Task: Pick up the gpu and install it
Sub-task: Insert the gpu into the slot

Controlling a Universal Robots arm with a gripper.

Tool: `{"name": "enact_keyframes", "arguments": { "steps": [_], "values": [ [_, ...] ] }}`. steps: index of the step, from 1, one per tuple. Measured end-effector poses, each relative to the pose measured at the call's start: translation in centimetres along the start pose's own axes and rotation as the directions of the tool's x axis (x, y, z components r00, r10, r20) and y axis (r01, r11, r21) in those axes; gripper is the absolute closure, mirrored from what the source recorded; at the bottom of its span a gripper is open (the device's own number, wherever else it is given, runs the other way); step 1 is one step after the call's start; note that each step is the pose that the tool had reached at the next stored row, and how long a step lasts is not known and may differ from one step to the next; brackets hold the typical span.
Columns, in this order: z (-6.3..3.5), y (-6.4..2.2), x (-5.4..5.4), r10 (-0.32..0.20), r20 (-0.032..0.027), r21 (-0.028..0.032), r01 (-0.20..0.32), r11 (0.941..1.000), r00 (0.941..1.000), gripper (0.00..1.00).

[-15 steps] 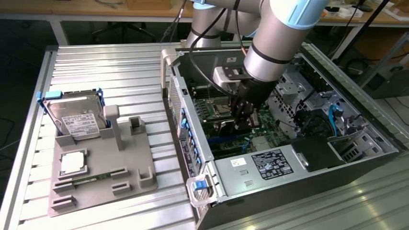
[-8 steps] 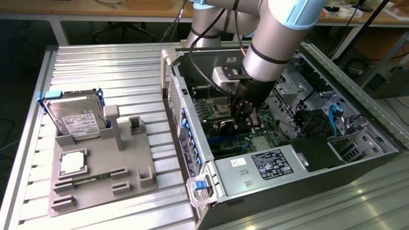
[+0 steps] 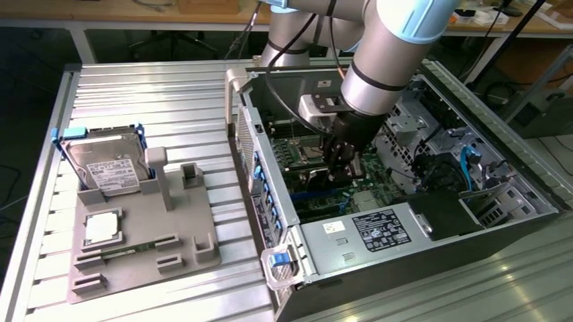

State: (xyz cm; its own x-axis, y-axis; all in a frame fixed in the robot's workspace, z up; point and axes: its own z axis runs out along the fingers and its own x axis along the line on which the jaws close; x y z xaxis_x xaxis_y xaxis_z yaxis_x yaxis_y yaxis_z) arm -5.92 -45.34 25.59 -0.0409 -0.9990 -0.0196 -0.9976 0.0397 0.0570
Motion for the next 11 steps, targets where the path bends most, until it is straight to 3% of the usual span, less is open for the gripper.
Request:
{"name": "enact_keyframes", "arguments": {
  "steps": [11],
  "values": [
    [0.50, 0.01, 0.20, 0.000, -0.0005, -0.0002, 0.000, 1.0000, 1.0000, 0.73]
  ]
}}
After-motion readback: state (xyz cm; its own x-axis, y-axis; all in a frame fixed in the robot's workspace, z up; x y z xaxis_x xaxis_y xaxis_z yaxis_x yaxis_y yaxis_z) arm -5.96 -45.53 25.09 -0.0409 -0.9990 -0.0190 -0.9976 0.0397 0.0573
